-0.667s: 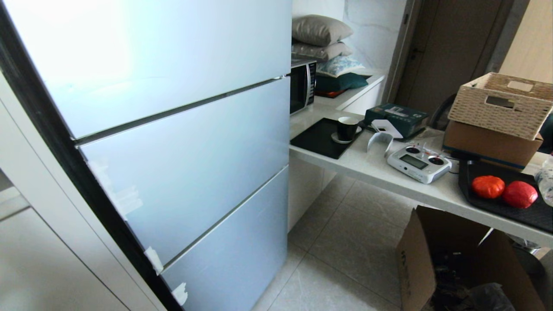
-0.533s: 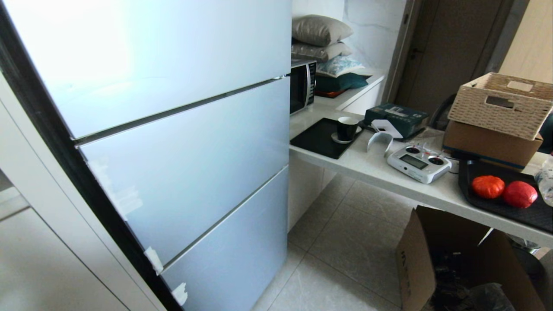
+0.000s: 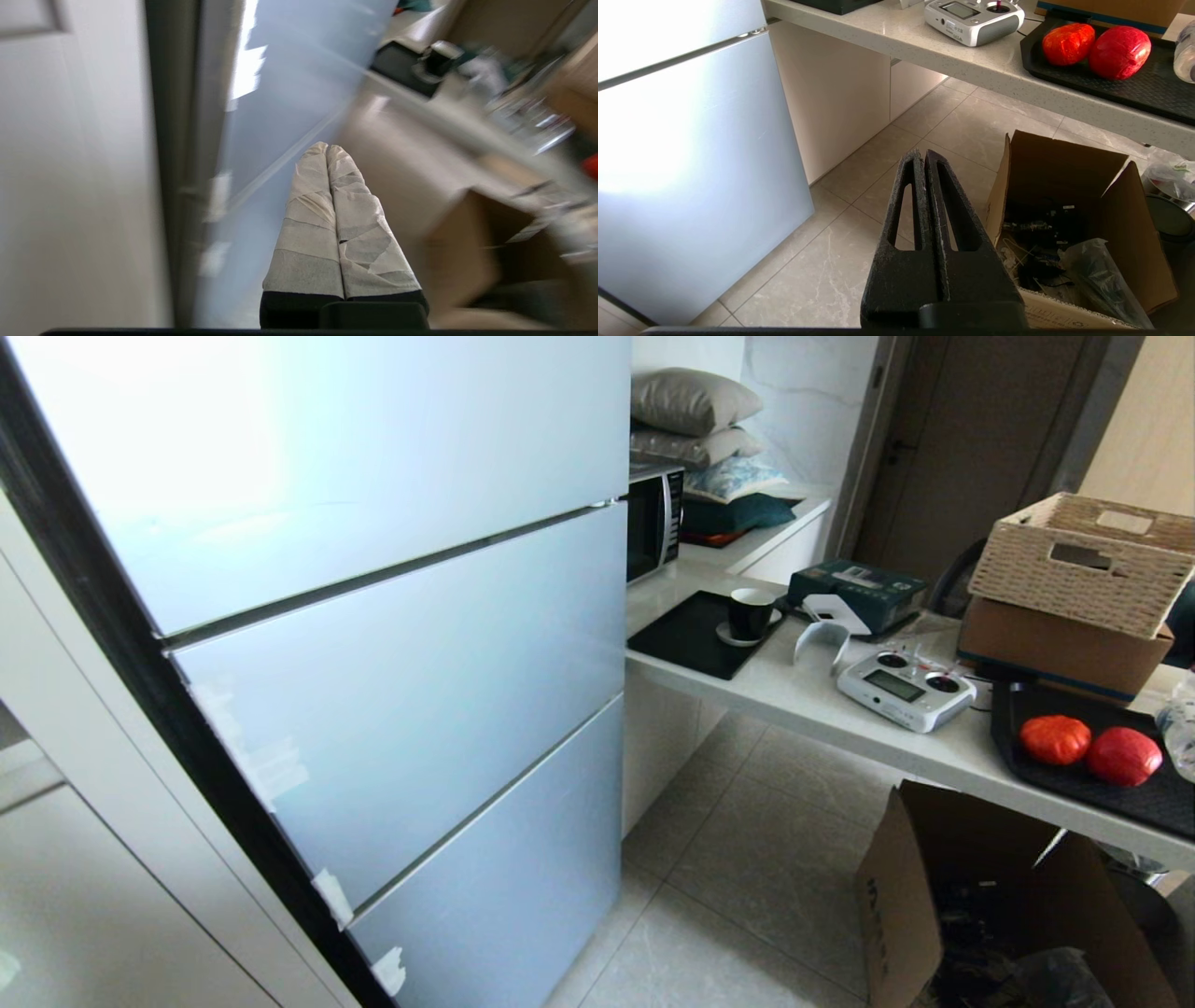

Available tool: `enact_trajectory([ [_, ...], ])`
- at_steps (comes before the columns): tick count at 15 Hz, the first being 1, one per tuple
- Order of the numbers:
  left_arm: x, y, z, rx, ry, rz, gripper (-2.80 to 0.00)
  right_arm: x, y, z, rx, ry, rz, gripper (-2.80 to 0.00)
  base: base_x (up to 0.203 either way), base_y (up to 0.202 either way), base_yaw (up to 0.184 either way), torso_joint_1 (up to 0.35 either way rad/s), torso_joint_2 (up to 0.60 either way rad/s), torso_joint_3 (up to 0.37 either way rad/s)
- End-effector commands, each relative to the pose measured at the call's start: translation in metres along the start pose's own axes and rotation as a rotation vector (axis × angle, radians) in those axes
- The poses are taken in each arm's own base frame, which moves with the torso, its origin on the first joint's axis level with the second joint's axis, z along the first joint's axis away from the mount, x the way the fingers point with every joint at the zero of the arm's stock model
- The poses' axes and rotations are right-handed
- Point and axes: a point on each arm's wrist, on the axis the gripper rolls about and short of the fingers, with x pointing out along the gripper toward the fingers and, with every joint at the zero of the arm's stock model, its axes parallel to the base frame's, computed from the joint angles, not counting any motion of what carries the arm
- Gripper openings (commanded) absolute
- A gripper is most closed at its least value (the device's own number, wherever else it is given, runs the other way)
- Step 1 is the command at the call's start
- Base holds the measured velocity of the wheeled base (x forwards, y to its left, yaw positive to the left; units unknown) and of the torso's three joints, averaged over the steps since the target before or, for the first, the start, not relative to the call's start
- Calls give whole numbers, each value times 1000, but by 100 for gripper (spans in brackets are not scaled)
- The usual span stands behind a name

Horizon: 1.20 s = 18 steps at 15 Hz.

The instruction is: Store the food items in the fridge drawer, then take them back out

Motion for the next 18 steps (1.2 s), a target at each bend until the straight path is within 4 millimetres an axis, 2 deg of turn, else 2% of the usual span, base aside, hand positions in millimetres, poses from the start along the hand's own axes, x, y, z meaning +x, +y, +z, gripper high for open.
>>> enact_trajectory([
  [1, 64, -3, 12, -115, 153, 45, -280, 0, 0, 0, -1, 1, 0, -280, 0, 0, 0, 0, 0, 0],
  [4, 122, -4, 15, -239, 170, 59, -280, 0, 0, 0, -1, 0, 0, -280, 0, 0, 0, 0, 0, 0],
  [7, 160, -2, 14, -311, 107, 82, -280, 0, 0, 0, -1, 0, 0, -280, 0, 0, 0, 0, 0, 0],
  [9, 167, -2, 20, -297, 13, 125, -280, 0, 0, 0, -1, 1, 0, -280, 0, 0, 0, 0, 0, 0],
  [12, 162, -1, 26, -195, -44, 193, -280, 0, 0, 0, -1, 1, 0, -280, 0, 0, 0, 0, 0, 0],
  [15, 161, 4, 27, -175, -54, 227, -280, 0, 0, 0, -1, 1, 0, -280, 0, 0, 0, 0, 0, 0],
  [18, 169, 11, 25, -180, -48, 267, -280, 0, 0, 0, -1, 1, 0, -280, 0, 0, 0, 0, 0, 0],
])
